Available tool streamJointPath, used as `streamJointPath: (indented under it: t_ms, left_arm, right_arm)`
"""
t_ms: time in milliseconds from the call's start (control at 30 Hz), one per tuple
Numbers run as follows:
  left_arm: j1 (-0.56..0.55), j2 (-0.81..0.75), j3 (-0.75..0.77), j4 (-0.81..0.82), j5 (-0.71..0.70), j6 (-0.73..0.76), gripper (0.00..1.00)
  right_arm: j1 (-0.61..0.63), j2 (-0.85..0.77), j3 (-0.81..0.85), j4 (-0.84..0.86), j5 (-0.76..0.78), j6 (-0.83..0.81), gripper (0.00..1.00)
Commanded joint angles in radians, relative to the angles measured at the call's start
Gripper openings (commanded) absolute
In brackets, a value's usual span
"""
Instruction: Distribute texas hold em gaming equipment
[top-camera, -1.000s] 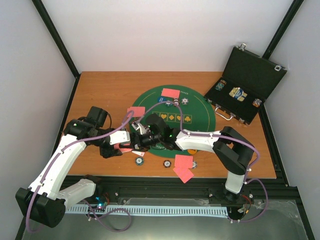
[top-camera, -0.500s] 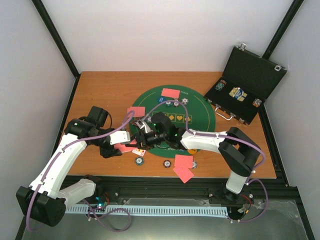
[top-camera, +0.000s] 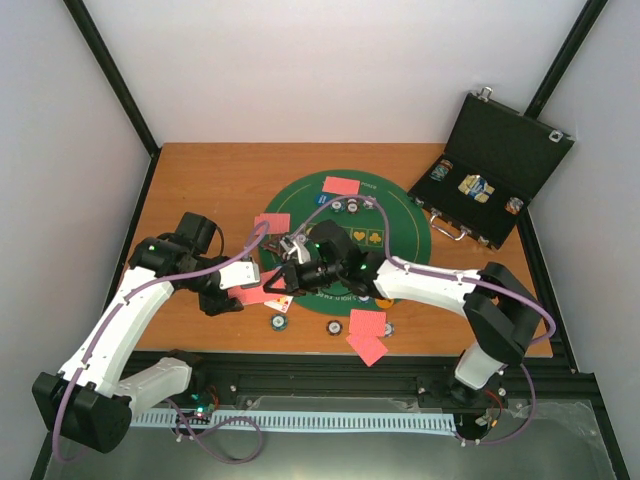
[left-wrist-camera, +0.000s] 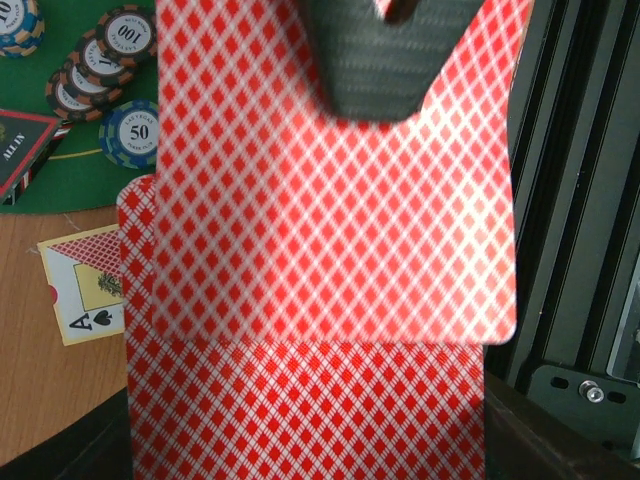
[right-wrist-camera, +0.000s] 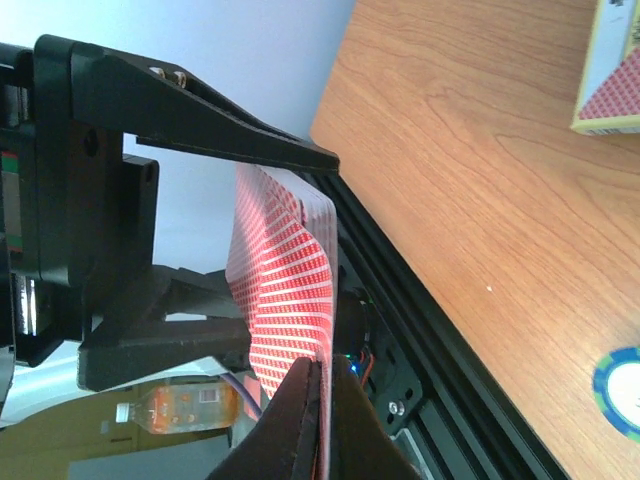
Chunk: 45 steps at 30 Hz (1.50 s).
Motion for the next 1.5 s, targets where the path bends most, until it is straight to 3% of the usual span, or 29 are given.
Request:
streamJointPath:
  t_ms: [0,267,367,467,567,667,800,1033,1267,1467]
  left_arm:
    - [0.0,-0.02,0.022,0.019,0.051,0.019,0.52]
    - [0.001,-0.012,0.025,0.017,0.058,0.017,0.52]
    - [0.001,-0.013,0.02,0.02,0.06,0.016,0.52]
    - [0.0,-0.008,0.014,0.021,0.061,0.013,0.52]
    - [0.0,-0.008,0.012,0.019,0.062,0.01,0.52]
    - [0.001,-0.012,0.009,0.019,0.057,0.007,0.52]
    - [0.001,-0.006,0.012,0.014,0.063,-0.004,0.52]
    - [0.001,-0.017,-0.005,0.019,0.068,-0.005,0.52]
    - [0.0,-0.02,-0.003,0.016,0.064,-0.002,0.52]
    - [0.001,-0.019,0.001,0.016,0.06,0.006,0.52]
  right_arm:
    - [-0.02,-0.042,-0.014,-0.173,0.065,-0.056,0.03]
    - [-0.12,-0.136,0.047,-0.499,0.177,-0.248,0.03]
    - [-0.174,-0.114,0.132,-0.652,0.295,-0.353,0.03]
    - [-0.183,-0.011,0.309,-0.844,0.532,-0.501,0.03]
    - [-0.178,0.141,0.46,-0.971,0.872,-0.595,0.03]
    - [-0.158,0.26,0.54,-0.98,1.125,-0.694,0.03]
    - [-0.146,0.36,0.606,-0.926,1.323,-0.798,0.03]
    - [-0.145,0.464,0.676,-0.776,1.451,-0.981,0.03]
    - [-0.145,0.663,0.816,-0.82,1.452,-1.031,0.03]
    - [-0.145,0.705,0.824,-0.827,1.406,-1.023,0.07]
